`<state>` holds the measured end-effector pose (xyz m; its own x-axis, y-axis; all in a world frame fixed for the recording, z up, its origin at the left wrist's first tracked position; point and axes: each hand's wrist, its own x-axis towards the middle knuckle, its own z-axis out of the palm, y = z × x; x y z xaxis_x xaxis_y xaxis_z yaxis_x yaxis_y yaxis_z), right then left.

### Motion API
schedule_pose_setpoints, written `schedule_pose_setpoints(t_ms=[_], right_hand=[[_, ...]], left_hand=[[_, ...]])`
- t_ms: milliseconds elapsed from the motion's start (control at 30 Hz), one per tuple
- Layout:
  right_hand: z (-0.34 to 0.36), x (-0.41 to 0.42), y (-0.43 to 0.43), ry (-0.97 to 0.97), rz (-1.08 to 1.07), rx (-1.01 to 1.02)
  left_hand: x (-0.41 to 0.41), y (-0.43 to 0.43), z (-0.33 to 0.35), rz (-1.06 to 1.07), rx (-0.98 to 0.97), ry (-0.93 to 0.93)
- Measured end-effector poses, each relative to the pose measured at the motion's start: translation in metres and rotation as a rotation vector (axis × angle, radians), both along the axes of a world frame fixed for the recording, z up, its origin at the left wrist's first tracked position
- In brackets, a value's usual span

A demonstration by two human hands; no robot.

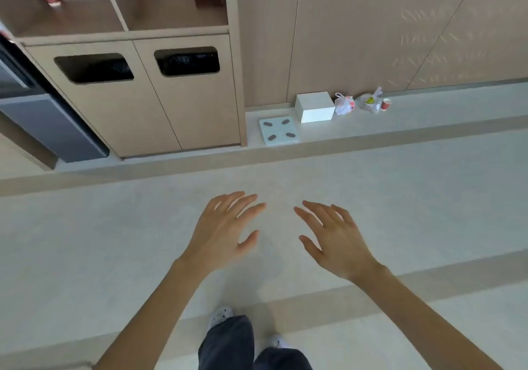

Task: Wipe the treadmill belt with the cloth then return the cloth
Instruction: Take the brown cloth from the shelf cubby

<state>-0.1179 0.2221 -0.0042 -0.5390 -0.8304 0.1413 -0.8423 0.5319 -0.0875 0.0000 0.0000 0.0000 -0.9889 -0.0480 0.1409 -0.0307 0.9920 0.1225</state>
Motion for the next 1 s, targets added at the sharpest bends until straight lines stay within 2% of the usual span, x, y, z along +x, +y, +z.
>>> schedule_pose_setpoints(t_ms=[133, 300, 733, 1000], right_hand=[[0.001, -0.001, -0.024, -0.036, 0.051, 0.002], [0.005, -0.013, -0.066, -0.029, 0.047, -0.092], [0.031, -0.055, -0.228, 0.024, 0.043, -0.189], [0.012, -0.076, -0.292, -0.002, -0.015, -0.197]], left_hand=[[0.004, -0.013, 0.0, 0.018, 0.011, 0.008], [0.003, -0.054, 0.0, 0.055, 0.026, 0.069], [-0.055, -0.218, 0.043, 0.059, 0.005, 0.146], [-0.079, -0.282, 0.032, 0.02, 0.027, 0.103]])
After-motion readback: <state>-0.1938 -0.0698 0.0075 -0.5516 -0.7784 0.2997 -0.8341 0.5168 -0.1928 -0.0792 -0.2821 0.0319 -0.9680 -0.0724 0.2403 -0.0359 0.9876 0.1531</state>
